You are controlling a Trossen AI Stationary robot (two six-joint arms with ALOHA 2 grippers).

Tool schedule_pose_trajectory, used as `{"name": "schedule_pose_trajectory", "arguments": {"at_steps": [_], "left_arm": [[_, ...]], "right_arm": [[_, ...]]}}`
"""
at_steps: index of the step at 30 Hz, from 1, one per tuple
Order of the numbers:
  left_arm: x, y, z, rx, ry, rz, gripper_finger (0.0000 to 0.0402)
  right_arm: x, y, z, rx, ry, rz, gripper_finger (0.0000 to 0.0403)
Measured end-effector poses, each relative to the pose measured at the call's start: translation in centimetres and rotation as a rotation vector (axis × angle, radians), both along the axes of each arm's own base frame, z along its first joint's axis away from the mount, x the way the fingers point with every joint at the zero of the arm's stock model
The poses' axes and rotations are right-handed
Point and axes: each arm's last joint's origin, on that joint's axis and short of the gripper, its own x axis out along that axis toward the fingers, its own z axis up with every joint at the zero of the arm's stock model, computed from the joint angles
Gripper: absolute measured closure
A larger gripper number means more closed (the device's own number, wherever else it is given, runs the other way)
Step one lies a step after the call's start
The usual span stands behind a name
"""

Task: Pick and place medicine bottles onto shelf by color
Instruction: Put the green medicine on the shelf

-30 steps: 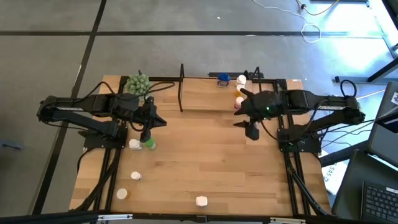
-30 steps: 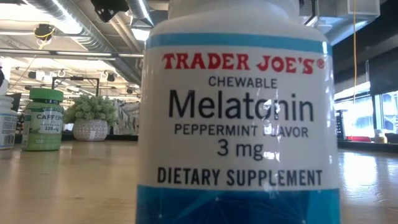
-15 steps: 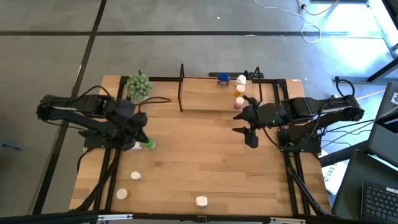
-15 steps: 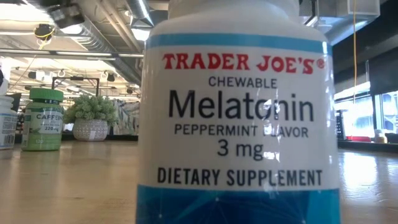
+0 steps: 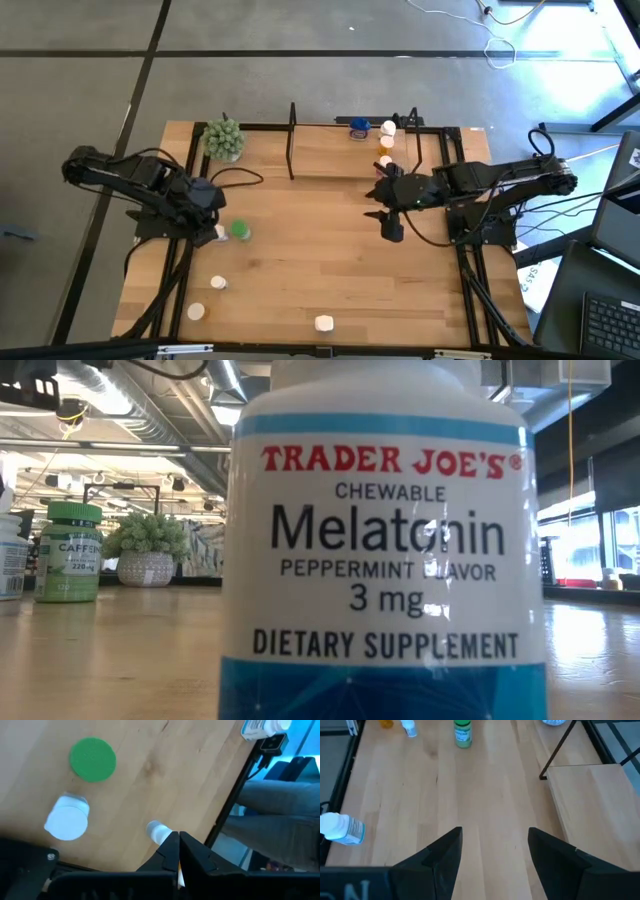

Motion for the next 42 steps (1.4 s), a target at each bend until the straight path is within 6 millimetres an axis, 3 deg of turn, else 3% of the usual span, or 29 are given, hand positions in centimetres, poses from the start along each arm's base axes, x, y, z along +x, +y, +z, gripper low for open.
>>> {"name": "schedule_pose_trajectory", "arguments": {"at_steps": [11,26,33,42], "left_arm": [[0.0,-0.3,0.0,-0.026,0.016,0.020,0.0387],[0.2,-0.1,-0.2,0.045,0.025,0.076,0.0271],[1.4,-0.1,-0.9,0.065,0.095,0.306,0.0268],[2.6,-0.3,-1.6,0.085,0.152,0.367,0.0268]], "right_arm": [[0.0,0.4,-0.1,0.097,0.022,0.101,0.0176],[0.0,0.4,-0.1,0.102,0.023,0.105,0.0176],[0.0,0.4,-0.1,0.103,0.024,0.103,0.0176],[0.1,0.0,-0.1,0.110,0.024,0.080,0.0176]]}}
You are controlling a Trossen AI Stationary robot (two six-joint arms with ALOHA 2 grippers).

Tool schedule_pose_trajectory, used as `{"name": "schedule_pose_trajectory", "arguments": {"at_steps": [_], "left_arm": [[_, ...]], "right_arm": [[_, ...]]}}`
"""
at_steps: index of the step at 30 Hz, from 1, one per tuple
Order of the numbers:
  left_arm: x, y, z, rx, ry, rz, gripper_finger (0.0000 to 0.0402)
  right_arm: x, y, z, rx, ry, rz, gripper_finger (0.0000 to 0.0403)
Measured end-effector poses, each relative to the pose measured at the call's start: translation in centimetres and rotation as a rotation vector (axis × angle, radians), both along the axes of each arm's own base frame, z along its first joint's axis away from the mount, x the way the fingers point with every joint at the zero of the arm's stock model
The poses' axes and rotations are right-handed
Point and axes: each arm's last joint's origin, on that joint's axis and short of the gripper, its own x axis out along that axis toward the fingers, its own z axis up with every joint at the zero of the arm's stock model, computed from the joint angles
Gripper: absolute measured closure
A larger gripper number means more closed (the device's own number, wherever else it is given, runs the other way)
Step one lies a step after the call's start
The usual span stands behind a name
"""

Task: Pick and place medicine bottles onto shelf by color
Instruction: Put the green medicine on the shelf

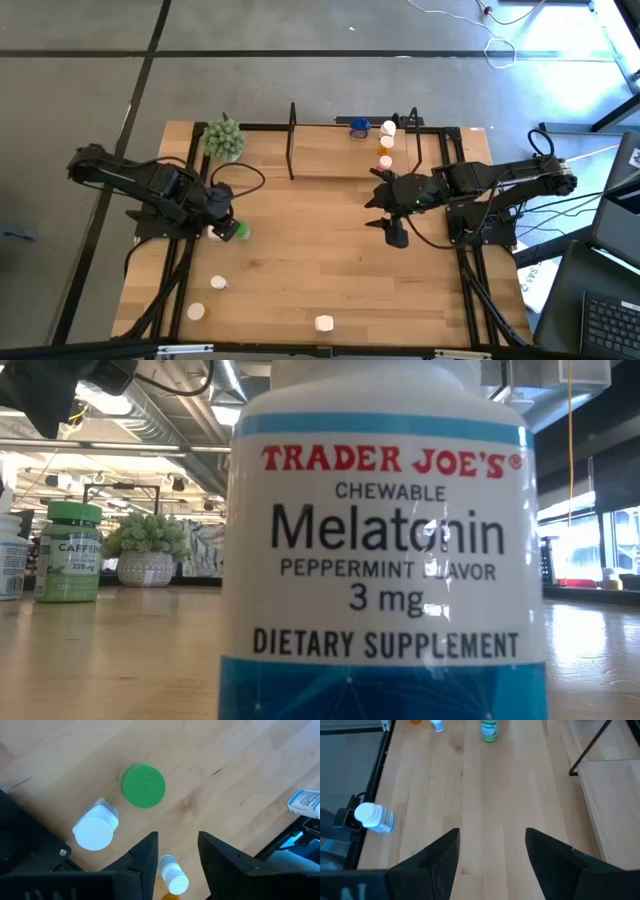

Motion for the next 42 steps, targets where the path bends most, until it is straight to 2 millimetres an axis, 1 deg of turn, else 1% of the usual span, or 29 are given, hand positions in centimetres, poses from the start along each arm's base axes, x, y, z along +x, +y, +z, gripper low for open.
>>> {"name": "schedule_pose_trajectory", "arguments": {"at_steps": [4,9,13,16,18,22,31,42], "left_arm": [[0.3,-0.1,-0.2,0.004,0.015,0.001,0.0268],[0.9,-0.2,-0.4,0.009,0.018,0.059,0.0268],[1.1,-0.2,-0.6,0.012,0.028,0.060,0.0268],[1.1,-0.2,-0.6,0.013,0.023,0.061,0.0269],[1.1,-0.1,-0.6,0.022,0.021,0.064,0.0269],[1.2,0.3,-0.6,0.045,0.016,0.056,0.0269],[1.4,0.8,-0.5,0.059,0.008,0.055,0.0269],[1.4,0.7,-0.5,0.029,0.012,0.040,0.0269]], "right_arm": [[0.8,-0.8,-0.6,0.016,0.023,-0.060,0.0175],[2.1,-1.0,-1.5,0.001,0.035,-0.057,0.0175],[2.8,-1.4,-2.2,-0.018,0.057,-0.059,0.0175],[3.6,-1.4,-2.4,-0.013,0.032,-0.064,0.0175],[4.2,-1.3,-2.5,-0.035,0.001,-0.034,0.0175],[5.1,-1.1,-2.6,-0.067,-0.047,0.079,0.0175],[5.5,-1.3,-2.8,-0.085,-0.053,0.074,0.0175],[5.5,-1.3,-2.8,-0.083,-0.052,0.076,0.0175]]}}
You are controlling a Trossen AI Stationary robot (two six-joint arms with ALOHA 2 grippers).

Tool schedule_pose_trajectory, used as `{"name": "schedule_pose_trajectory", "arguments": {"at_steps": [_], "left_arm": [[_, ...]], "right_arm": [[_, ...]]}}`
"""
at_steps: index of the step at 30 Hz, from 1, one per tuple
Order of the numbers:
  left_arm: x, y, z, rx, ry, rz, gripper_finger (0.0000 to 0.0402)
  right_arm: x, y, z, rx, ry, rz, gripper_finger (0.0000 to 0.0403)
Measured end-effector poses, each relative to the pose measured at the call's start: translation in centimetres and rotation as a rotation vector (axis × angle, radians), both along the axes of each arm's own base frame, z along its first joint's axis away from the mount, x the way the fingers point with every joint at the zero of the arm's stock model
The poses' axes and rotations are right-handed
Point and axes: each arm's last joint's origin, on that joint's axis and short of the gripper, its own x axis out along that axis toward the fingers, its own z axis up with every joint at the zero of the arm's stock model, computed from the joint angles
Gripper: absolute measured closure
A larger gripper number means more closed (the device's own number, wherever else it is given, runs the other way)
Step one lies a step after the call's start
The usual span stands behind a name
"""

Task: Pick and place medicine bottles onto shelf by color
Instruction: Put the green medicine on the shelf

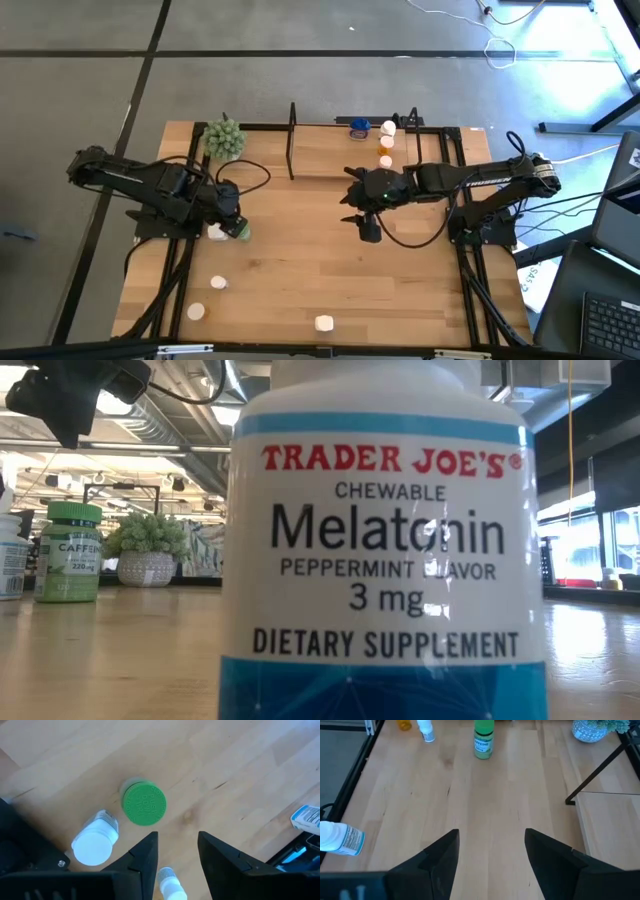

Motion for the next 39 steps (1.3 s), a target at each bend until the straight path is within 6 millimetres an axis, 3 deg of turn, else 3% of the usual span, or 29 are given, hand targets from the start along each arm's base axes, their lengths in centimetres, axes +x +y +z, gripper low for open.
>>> {"name": "schedule_pose_trajectory", "arguments": {"at_steps": [17,21,25,34,39], "left_arm": [[-0.2,-0.1,-0.1,0.018,0.019,-0.131,0.0268],[0.5,-0.3,-0.5,0.021,0.044,-0.133,0.0255],[1.3,-0.4,-1.2,0.039,0.093,-0.150,0.0224],[1.9,-0.4,-2.0,0.150,0.142,-0.280,0.0113],[2.7,-0.6,-3.0,0.179,0.212,-0.352,0.0086]], "right_arm": [[0.0,0.0,0.0,0.000,0.000,-0.001,0.0176],[0.0,0.0,0.0,0.000,0.000,0.000,0.0176],[0.0,0.0,0.0,0.000,-0.001,-0.001,0.0176],[0.0,0.0,0.1,0.000,-0.008,-0.001,0.0176],[0.1,0.0,0.1,0.001,-0.012,-0.001,0.0176]]}}
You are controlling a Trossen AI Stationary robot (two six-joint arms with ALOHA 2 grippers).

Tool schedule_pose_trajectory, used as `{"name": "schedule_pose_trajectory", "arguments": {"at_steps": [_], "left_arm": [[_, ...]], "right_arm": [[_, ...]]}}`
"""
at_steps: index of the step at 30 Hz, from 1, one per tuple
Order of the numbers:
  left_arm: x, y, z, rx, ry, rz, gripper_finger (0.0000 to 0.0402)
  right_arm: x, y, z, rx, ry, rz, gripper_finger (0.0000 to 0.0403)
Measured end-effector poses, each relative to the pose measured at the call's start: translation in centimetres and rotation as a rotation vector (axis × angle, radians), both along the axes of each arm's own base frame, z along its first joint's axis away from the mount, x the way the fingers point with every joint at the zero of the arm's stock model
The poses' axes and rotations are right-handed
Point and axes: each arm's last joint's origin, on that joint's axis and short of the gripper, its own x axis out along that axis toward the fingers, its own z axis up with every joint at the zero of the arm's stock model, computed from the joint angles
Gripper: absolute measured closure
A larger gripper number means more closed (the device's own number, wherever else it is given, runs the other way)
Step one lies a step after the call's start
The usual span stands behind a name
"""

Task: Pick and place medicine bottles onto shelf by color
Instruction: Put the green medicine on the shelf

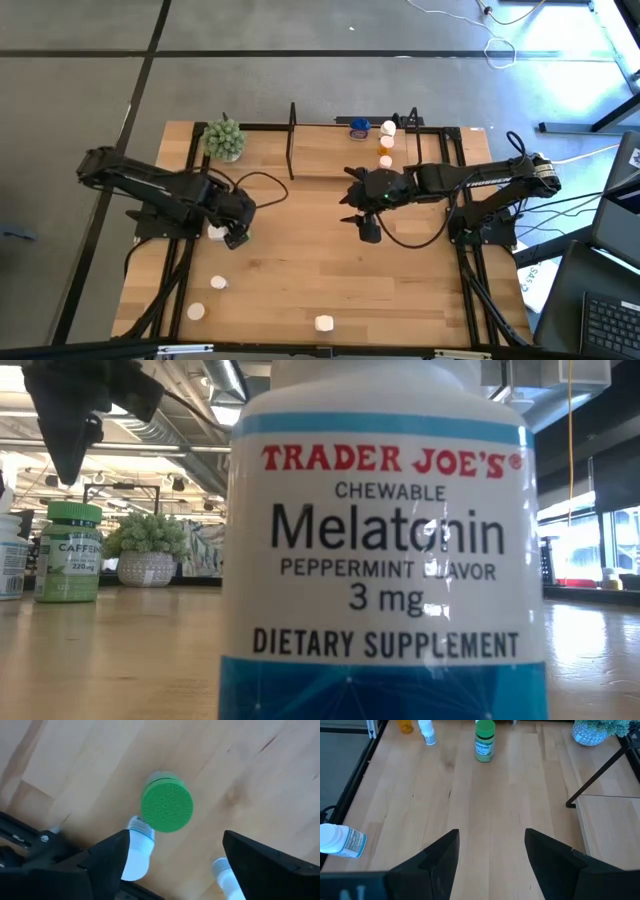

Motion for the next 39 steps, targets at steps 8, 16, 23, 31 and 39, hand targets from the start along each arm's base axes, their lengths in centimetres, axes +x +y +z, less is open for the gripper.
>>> {"name": "schedule_pose_trajectory", "arguments": {"at_steps": [8,16,23,31,39], "left_arm": [[1.1,-0.2,-1.1,0.027,0.050,-0.060,0.0082],[1.8,0.2,-2.1,0.047,0.087,-0.092,0.0082],[2.0,0.4,-3.9,0.036,0.078,-0.080,0.0082],[2.0,0.2,-3.9,0.068,0.062,-0.089,0.0082],[1.8,0.1,-4.6,0.116,0.067,-0.092,0.0082]], "right_arm": [[0.0,0.0,0.0,0.000,-0.002,0.000,0.0176],[0.1,0.0,0.1,0.002,-0.012,0.000,0.0176],[0.1,0.0,0.1,0.002,-0.019,0.000,0.0176],[0.2,0.0,0.2,0.003,-0.024,0.000,0.0176],[0.1,0.0,0.2,0.003,-0.024,0.000,0.0176]]}}
